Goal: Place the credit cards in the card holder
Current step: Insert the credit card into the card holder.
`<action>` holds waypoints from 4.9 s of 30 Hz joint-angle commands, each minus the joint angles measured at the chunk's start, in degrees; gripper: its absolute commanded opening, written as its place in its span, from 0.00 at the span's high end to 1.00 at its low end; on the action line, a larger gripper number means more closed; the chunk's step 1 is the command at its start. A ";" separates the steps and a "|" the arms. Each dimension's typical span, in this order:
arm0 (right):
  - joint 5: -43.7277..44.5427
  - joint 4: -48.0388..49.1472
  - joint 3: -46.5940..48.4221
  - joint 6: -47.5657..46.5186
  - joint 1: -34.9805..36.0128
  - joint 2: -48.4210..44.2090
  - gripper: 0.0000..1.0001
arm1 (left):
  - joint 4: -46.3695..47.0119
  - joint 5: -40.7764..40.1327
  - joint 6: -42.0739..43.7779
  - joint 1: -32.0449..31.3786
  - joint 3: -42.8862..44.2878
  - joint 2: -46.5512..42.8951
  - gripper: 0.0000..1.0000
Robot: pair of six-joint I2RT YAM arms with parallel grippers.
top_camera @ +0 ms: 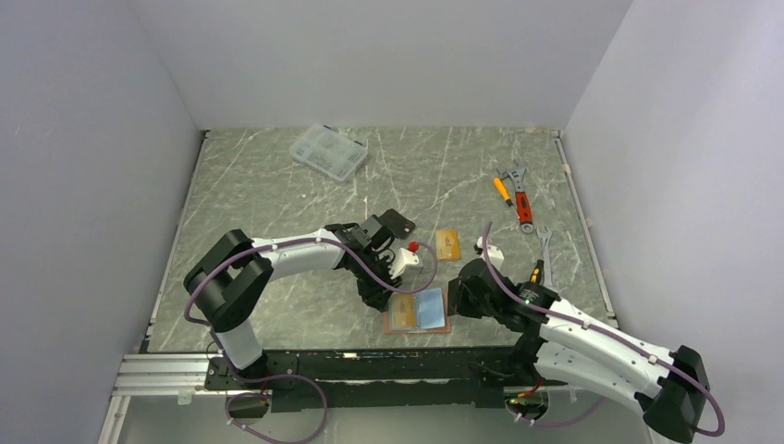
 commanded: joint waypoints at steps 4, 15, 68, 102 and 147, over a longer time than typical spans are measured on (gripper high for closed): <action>0.20 3.49 2.05 0.57 2.62 2.30 1.00 | 0.30 0.40 1.11 -0.33 2.03 -0.57 0.65; 0.48 5.49 0.89 1.51 4.77 3.79 1.00 | -0.23 0.27 1.42 -0.34 2.23 -0.82 0.67; -27.74 43.47 -4.11 -6.01 0.73 19.64 1.00 | 2.29 2.01 21.82 -3.75 -2.20 -10.07 0.67; -29.57 47.27 -5.28 -4.52 0.93 32.00 1.00 | 0.06 -1.06 29.65 -5.55 -8.58 -15.55 0.67; -24.05 39.22 -12.85 -1.56 -4.34 9.70 1.00 | 5.30 -15.56 32.86 -16.15 -12.47 -10.06 0.77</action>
